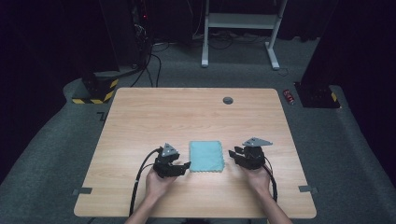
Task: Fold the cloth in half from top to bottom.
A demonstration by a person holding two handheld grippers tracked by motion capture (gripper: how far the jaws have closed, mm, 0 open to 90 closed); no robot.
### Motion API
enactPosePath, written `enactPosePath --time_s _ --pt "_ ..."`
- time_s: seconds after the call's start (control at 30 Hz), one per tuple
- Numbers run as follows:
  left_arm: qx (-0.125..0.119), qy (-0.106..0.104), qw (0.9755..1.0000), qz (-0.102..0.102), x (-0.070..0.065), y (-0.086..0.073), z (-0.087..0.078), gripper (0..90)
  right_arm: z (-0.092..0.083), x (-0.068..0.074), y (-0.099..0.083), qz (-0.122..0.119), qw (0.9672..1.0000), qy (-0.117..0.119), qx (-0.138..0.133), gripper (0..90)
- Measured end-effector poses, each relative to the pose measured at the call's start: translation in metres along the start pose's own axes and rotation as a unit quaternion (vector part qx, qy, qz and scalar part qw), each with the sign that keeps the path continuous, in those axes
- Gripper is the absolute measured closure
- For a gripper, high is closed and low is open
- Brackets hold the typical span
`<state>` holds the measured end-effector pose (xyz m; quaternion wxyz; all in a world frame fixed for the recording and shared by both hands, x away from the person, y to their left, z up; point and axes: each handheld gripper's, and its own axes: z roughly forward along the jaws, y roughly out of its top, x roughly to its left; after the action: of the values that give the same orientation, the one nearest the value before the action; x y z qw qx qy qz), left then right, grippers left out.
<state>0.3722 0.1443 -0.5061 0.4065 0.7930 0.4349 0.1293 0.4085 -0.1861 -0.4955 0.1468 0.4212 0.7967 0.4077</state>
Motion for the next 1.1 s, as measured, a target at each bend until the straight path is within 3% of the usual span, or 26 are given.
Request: enactPosePath --time_s 0.47,1.1 --pt "-0.027 0.022 0.9990 -0.029 0.020 -0.004 -0.020 35.1 -0.021 -0.008 -0.010 0.016 0.9997 -0.009 -0.018 63.3" --pt "-0.036 0.040 0.9977 -0.041 0.034 -0.012 -0.035 34.8 -0.042 -0.019 -0.025 0.033 0.9985 -0.021 -0.038 63.4"
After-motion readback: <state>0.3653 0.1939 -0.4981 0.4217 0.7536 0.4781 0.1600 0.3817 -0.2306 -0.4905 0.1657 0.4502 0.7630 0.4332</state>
